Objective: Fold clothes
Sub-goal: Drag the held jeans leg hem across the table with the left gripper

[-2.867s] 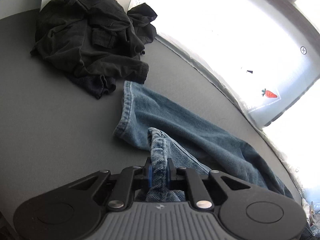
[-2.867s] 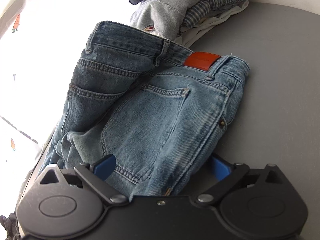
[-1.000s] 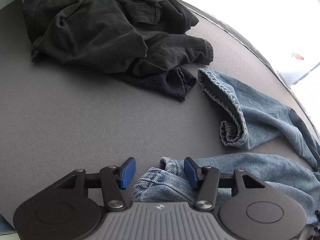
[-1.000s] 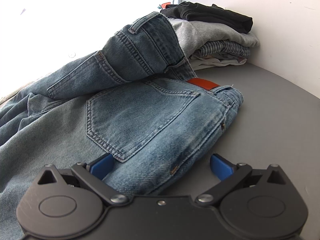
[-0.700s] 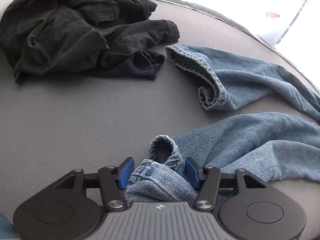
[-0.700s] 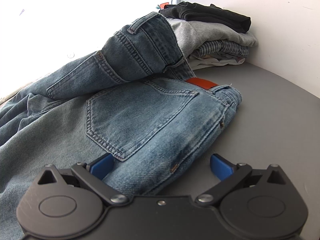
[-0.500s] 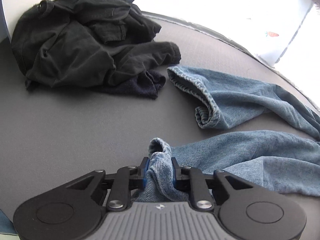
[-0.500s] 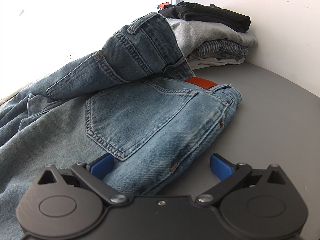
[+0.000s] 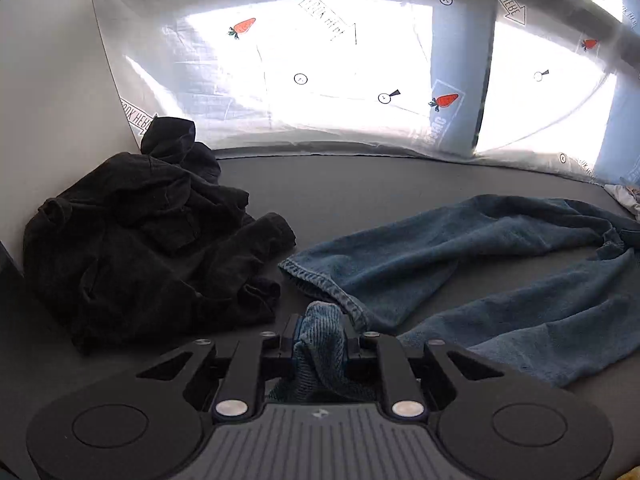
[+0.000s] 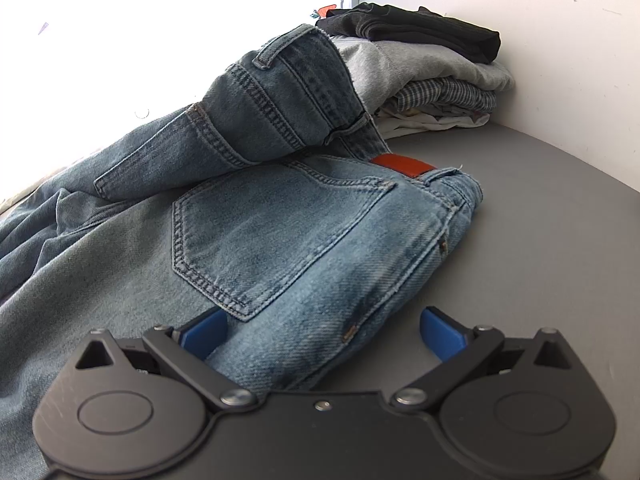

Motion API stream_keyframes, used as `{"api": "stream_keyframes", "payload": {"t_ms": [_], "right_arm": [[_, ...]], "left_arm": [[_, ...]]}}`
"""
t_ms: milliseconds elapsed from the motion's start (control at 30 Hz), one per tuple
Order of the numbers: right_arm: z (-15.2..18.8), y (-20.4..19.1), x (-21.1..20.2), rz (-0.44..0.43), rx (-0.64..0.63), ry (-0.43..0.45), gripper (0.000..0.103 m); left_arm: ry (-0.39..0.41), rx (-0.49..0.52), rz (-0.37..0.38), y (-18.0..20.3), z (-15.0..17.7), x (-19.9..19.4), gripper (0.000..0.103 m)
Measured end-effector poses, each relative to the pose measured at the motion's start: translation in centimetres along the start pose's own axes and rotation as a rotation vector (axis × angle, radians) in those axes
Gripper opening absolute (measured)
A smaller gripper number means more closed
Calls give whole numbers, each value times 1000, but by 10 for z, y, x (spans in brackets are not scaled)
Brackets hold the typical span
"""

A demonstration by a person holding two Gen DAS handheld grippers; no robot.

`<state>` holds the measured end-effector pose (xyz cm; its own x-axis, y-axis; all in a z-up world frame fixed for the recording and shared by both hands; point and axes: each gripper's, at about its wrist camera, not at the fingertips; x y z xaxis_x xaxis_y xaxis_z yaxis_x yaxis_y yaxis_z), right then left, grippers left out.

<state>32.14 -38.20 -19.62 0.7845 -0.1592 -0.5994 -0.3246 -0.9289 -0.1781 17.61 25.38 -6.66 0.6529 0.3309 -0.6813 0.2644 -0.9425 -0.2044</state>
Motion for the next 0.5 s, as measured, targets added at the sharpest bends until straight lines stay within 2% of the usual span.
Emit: {"api": "stream_keyframes", "payload": {"t_ms": [100,233,300,367,500], "right_arm": [[0,0,0,-1,1,1,103],[0,0,0,0,0,1,103],[0,0,1,0,-1,0,103],[0,0,0,1,-1,0,103],[0,0,1,2,-1,0,103]], "left_arm": [[-127,21,32,12,37,14,24],[-242,5,59,30,77,31,25],[-259,-15,56,38,88,37,27],[-262,-49,54,44,95,39,39],[-258,-108,76,42,88,37,51]]}}
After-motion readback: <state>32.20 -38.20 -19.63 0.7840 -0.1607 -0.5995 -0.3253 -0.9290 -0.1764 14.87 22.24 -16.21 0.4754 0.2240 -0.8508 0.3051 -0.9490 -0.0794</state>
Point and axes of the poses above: each gripper's, at about its wrist camera, not at the fingertips, and x roughly the way its jaws point, y to its right, z to its underside, and after that the axes turned 14 degrees about -z, right-handed
